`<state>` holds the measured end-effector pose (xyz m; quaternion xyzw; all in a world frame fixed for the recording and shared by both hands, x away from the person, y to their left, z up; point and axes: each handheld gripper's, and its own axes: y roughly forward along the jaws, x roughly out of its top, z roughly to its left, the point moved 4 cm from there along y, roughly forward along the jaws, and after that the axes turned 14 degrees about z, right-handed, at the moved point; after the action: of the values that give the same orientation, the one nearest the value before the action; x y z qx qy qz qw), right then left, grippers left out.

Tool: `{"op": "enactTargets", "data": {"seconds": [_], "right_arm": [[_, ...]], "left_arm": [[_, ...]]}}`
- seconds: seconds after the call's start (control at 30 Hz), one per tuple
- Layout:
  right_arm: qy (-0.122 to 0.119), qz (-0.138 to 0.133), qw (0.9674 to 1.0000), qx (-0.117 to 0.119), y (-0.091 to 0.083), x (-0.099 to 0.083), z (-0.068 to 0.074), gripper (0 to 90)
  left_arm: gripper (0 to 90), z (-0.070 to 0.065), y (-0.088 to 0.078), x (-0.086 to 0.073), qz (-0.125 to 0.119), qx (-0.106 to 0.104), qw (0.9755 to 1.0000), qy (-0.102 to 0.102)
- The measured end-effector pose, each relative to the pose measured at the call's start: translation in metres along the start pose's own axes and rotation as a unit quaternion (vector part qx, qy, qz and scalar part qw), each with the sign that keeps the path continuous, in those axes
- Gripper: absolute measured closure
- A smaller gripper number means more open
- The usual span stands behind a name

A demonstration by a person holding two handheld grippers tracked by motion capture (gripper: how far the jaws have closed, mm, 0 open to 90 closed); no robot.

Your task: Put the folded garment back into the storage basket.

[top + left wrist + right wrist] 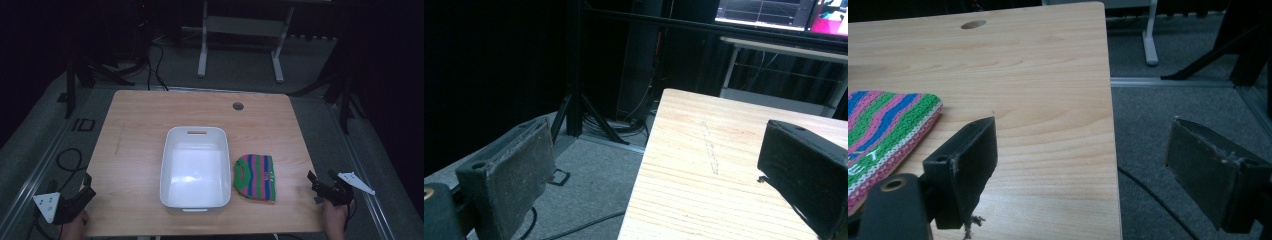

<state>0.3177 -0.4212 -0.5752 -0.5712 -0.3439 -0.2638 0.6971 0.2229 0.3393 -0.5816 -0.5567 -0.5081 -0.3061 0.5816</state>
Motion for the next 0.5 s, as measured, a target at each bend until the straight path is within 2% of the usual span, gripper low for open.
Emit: {"op": "enactTargets", "data": {"seconds": [0.1,0.27,0.3,0.5], "right_arm": [[0.002,0.002,1.0000,0.002,0.0004,0.0001,-0.0006,13.1],[-0.001,0.021,0.9997,0.008,0.0030,0.0003,-0.0003,11.5],[-0.006,0.036,0.9993,0.010,0.0050,0.0004,0.0002,11.4],[-0.033,0.064,0.9972,0.018,0.0086,-0.0002,0.0042,11.6]], "left_arm": [[2.3,-0.0001,0.0000,0.0000,0.000,0.000,1.0000,0.000],[2.4,0.0005,0.0001,0.0000,0.001,-0.001,1.0000,-0.001],[2.4,0.0006,0.0000,0.0000,0.001,-0.001,1.0000,-0.001],[2.4,0.0007,0.0002,0.0001,0.003,-0.003,1.0000,0.000]]}}
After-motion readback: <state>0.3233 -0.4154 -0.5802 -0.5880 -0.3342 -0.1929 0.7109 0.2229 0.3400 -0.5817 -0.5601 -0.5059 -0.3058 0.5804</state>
